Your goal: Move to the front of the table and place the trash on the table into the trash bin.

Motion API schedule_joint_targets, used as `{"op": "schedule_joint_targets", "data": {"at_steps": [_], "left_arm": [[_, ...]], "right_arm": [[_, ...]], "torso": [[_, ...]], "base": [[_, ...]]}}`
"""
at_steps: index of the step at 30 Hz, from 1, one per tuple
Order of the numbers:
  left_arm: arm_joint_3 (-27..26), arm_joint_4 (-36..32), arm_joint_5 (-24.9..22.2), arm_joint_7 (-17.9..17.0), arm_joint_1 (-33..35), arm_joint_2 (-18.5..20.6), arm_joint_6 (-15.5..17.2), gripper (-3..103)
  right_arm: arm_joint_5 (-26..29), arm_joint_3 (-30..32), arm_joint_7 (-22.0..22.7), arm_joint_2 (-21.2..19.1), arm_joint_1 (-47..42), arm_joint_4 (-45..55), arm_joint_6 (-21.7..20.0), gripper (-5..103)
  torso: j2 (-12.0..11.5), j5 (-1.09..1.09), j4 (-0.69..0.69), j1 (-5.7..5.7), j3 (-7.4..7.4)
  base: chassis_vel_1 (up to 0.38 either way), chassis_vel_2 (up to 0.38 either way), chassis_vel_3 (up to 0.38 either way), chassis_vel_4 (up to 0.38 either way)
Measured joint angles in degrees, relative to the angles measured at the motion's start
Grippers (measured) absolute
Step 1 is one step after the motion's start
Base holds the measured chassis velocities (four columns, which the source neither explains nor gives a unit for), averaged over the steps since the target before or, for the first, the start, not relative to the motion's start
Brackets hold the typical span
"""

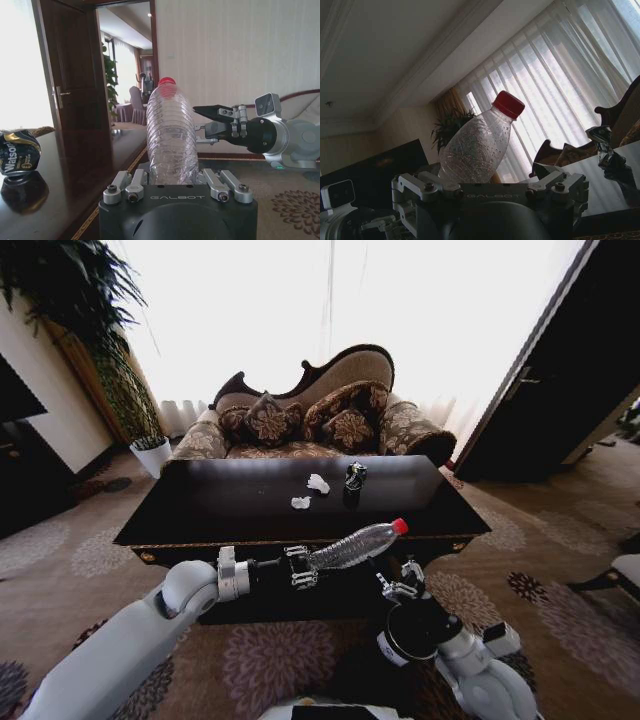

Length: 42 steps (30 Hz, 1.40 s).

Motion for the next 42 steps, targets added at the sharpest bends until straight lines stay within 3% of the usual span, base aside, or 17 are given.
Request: {"op": "schedule_joint_targets", "data": {"at_steps": [13, 17, 18, 22, 24, 28, 30, 31, 33, 36, 37, 38, 41, 42], "left_arm": [[2.2, 0.3, 2.7, 2.3, -1.1, 0.5, -0.1, 39], [2.2, 0.2, 2.7, 2.4, -1.1, 0.5, -0.1, 39], [2.1, 0.1, 2.7, 2.5, -1.1, 0.5, -0.1, 39], [2.0, 0.0, 2.7, 2.6, -1.1, 0.5, -0.2, 38], [2.0, 0.0, 2.7, 2.6, -1.2, 0.4, -0.2, 38], [2.0, 0.0, 2.9, 2.7, -1.1, 0.4, -0.2, 38], [2.0, 0.0, 2.9, 2.7, -1.0, 0.4, -0.2, 34], [2.0, -0.2, 2.8, 2.6, -0.9, 0.4, -0.1, 38], [2.0, -0.2, 2.7, 2.5, -0.9, 0.4, -0.1, 41], [0.3, -0.6, 0.9, 1.6, -0.4, -0.4, 0.2, 57], [0.3, -0.6, 0.9, 1.6, -0.4, -0.4, 0.2, 57], [-0.4, -0.7, 0.2, 1.2, -0.1, -0.7, 0.2, 57], [-5.2, -1.1, -3.7, -0.9, 1.4, -2.5, 0.2, 74], [-5.2, -1.1, -3.7, -0.9, 1.4, -2.5, 0.2, 74]], "right_arm": [[-1.8, -0.1, -1.9, 0.7, -1.2, 2.1, 0.1, 103], [-2.0, -0.2, -2.0, 1.0, -1.3, 2.0, 0.1, 97], [-2.1, -0.5, -2.2, 1.2, -1.4, 1.9, 0.2, 87], [-2.2, -0.6, -3.0, 1.3, -1.5, 1.8, 0.2, 82], [-2.2, -0.6, -3.2, 1.4, -1.6, 1.8, 0.2, 65], [-2.3, -0.7, -3.3, 1.6, -1.9, 1.8, 0.3, 55], [-2.4, -0.6, -3.4, 1.6, -1.9, 1.8, 0.3, 55], [-2.4, -0.6, -3.5, 1.6, -2.0, 1.8, 0.4, 44], [-2.4, -0.6, -3.5, 1.6, -2.0, 1.8, 0.4, 44], [-2.4, -0.5, -3.6, 1.6, -1.9, 1.6, 0.7, 35], [-2.4, -0.5, -3.6, 1.6, -1.9, 1.6, 0.7, 35], [-2.4, -0.5, -3.6, 1.6, -1.8, 1.4, 0.8, 31], [-2.6, 0.1, -2.8, 1.6, -1.1, -0.1, 1.1, 25], [-2.6, 0.1, -2.8, 1.6, -1.1, -0.1, 1.1, 25]], "torso": [[0.0, -0.01, 0.0, 0.0, 0.0], [0.0, -0.01, 0.0, 0.0, 0.0], [0.0, -0.01, 0.0, 0.0, 0.0], [0.0, 0.0, 0.0, 0.0, 0.0], [0.0, 0.0, 0.0, 0.0, 0.0], [0.0, 0.0, 0.0, 0.0, 0.0], [0.0, 0.0, 0.0, 0.0, 0.0], [0.0, 0.0, 0.0, 0.0, 0.0], [0.0, 0.0, 0.0, 0.0, 0.0], [0.0, -0.01, 0.0, 0.0, 0.0], [0.0, -0.01, 0.0, 0.0, 0.0], [0.0, 0.0, 0.0, -0.01, 0.0], [0.0, 0.0, 0.01, 0.0, 0.0], [0.0, 0.0, 0.01, 0.0, 0.0]], "base": [[0.0, 0.0, 0.0, 0.0], [0.0, 0.0, 0.0, 0.0], [0.0, 0.0, 0.0, 0.0], [0.0, 0.0, 0.0, 0.0], [0.0, 0.0, 0.0, 0.0], [0.0, 0.0, 0.0, 0.0], [0.0, 0.0, 0.0, 0.0], [0.0, 0.0, 0.0, 0.0], [0.0, 0.0, 0.0, 0.0], [0.0, 0.0, 0.0, 0.0], [0.0, 0.0, 0.0, 0.0], [0.0, 0.0, 0.0, 0.0], [0.0, 0.0, 0.0, 0.0], [0.0, 0.0, 0.0, 0.0]]}}
